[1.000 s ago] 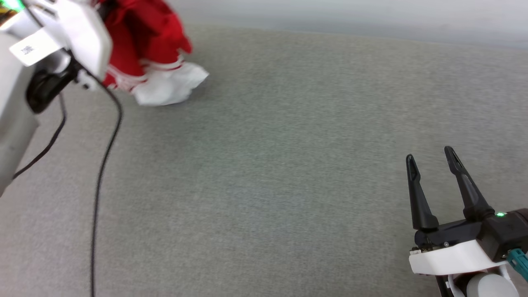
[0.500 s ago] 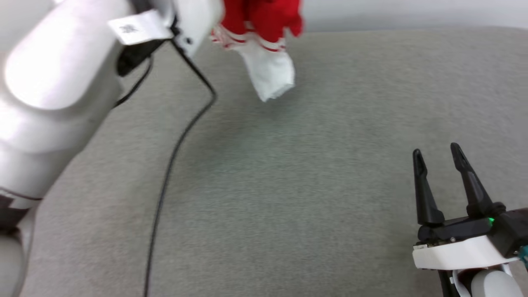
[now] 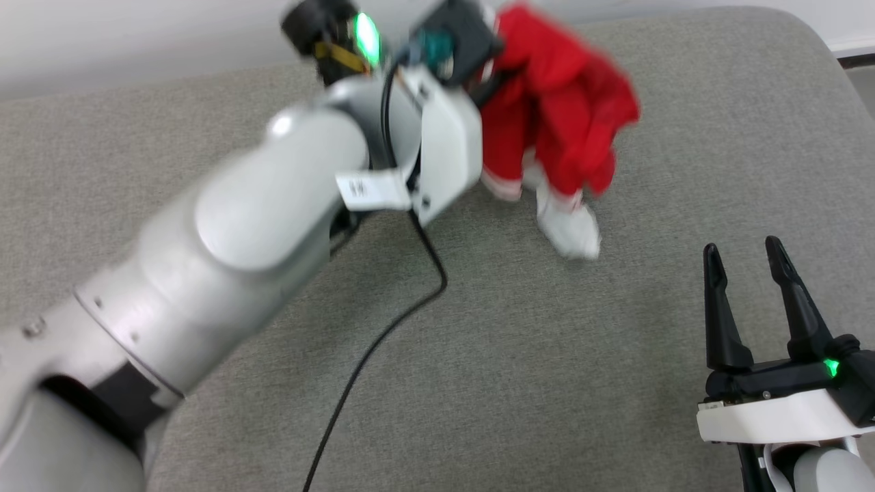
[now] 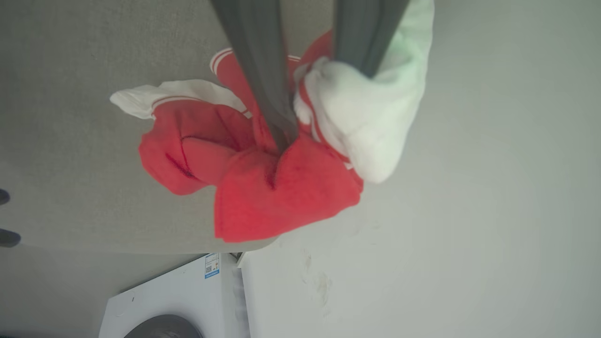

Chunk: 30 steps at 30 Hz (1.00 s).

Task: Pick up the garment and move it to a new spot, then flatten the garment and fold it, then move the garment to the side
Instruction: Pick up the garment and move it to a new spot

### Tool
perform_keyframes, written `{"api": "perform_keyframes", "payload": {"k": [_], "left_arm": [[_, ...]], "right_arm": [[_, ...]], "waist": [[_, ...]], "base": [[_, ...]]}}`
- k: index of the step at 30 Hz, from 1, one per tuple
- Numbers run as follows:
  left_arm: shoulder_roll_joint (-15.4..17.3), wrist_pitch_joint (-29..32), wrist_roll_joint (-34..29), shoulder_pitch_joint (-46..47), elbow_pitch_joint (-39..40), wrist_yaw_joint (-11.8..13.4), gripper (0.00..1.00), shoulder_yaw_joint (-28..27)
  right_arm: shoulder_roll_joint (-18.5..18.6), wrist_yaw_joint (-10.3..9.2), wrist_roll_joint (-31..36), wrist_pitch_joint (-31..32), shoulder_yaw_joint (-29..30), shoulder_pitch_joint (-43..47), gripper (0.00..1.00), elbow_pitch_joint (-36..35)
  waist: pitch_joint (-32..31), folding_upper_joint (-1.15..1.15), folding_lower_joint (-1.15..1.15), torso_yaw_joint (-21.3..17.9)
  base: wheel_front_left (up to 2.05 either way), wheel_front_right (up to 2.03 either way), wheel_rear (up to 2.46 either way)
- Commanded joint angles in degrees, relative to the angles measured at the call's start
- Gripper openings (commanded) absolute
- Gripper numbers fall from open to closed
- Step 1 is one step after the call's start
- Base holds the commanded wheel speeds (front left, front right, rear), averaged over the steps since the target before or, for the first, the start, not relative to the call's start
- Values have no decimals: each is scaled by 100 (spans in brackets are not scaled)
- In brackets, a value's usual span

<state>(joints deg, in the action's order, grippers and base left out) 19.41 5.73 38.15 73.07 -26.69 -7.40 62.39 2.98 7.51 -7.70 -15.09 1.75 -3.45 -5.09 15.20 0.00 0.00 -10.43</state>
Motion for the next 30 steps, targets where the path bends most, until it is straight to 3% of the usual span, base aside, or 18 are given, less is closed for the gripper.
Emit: {"api": "perform_keyframes", "payload": {"k": [1, 13, 22, 28, 29, 30], "left_arm": [[-10, -91, 55, -299, -105, 7, 0, 75], [169, -758, 524, -2243, -907, 241, 0, 270], [560, -1071, 1002, -3440, -1056, 550, 0, 103], [648, -1264, 1218, -3887, -1054, 695, 0, -6], [646, -1317, 1232, -3927, -1057, 744, 23, -28], [654, -1386, 1218, -3945, -1069, 798, 96, -43]], "right_arm": [[-18, -4, -20, -12, 31, 29, 100, -13], [-17, -4, 91, -12, 112, 109, 100, 95], [-17, -4, 151, -13, 86, 230, 100, 143], [-17, -4, 196, -12, 80, 313, 100, 197], [-17, -4, 199, -12, 89, 333, 100, 205], [-16, -4, 204, -12, 88, 344, 100, 219]], "waist": [[12, 0, 0, 33], [-86, 0, 0, 414], [-230, 0, 0, 567], [-344, 0, 0, 641], [-376, 0, 0, 664], [-411, 0, 0, 686]], "base": [[0, 0, 0], [0, 0, 0], [0, 0, 0], [0, 0, 0], [0, 0, 0], [0, 0, 0]]}}
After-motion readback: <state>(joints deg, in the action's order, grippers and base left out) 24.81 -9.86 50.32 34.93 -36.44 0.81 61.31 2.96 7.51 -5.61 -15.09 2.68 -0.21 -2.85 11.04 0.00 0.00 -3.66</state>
